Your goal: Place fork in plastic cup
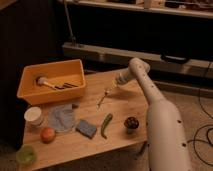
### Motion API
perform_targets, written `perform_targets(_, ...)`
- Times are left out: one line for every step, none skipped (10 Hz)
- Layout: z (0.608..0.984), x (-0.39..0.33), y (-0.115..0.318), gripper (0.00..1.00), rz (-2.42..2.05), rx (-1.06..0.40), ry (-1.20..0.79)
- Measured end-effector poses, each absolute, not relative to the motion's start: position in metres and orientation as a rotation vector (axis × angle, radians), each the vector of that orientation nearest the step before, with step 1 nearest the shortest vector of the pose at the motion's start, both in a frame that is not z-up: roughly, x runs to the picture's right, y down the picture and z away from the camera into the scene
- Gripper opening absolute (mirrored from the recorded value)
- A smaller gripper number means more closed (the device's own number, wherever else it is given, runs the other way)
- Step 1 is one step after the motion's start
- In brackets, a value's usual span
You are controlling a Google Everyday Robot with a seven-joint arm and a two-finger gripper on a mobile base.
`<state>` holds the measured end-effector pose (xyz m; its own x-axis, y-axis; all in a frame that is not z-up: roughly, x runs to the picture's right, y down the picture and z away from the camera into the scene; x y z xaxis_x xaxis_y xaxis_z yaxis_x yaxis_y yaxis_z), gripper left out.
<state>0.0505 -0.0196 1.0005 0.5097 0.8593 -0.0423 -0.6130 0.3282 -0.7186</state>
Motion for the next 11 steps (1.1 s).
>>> perform_targets(1.003, 0.045, -0.021, 0.72, 0.986, -0.755, -0.385)
perform_targets(1.005, 0.041, -0.021, 0.72, 0.980, -0.760, -0.388)
perform_targets(1.008, 0.039, -0.021, 0.72, 0.974, -0.763, -0.393)
perform_targets(1.010, 0.038, -0.022, 0.72, 0.970, -0.766, -0.394)
perform_targets(1.011, 0.035, -0.022, 0.68, 0.964, -0.770, -0.393)
perform_targets(1.013, 0.030, -0.022, 0.57, 0.951, -0.774, -0.393)
perform_targets(1.015, 0.028, -0.021, 0.49, 0.946, -0.778, -0.393)
perform_targets(1.016, 0.028, -0.019, 0.41, 0.943, -0.783, -0.390)
perform_targets(1.018, 0.030, -0.017, 0.30, 0.940, -0.790, -0.388)
perform_targets(1.019, 0.031, -0.015, 0.18, 0.935, -0.796, -0.385)
perform_targets(1.019, 0.030, -0.015, 0.09, 0.931, -0.800, -0.383)
